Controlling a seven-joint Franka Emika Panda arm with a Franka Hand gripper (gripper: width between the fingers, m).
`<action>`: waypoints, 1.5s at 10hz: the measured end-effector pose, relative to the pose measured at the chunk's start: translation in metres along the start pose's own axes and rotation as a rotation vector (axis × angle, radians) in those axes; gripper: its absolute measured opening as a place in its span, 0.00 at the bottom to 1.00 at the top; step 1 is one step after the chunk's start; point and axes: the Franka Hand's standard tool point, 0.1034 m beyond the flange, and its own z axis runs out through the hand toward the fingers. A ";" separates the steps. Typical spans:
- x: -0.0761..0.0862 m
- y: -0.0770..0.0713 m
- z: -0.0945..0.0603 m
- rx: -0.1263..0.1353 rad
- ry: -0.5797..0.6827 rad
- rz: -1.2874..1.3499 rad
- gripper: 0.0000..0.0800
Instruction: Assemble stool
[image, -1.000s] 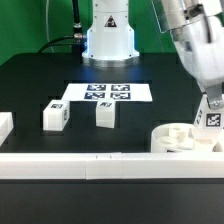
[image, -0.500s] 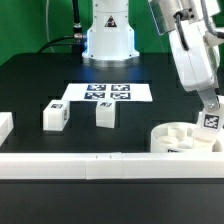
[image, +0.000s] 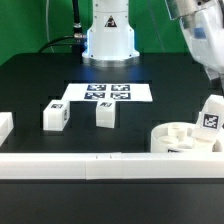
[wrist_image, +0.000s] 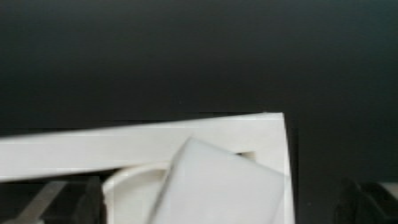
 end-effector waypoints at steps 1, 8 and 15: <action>0.000 0.000 0.000 -0.001 0.001 -0.069 0.81; 0.006 0.000 -0.006 -0.046 0.027 -0.683 0.81; 0.002 -0.004 -0.003 -0.116 0.021 -1.433 0.81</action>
Offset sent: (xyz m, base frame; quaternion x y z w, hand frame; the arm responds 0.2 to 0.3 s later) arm 0.0012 -0.0113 0.0022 -0.0528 0.0394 -0.3870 0.9197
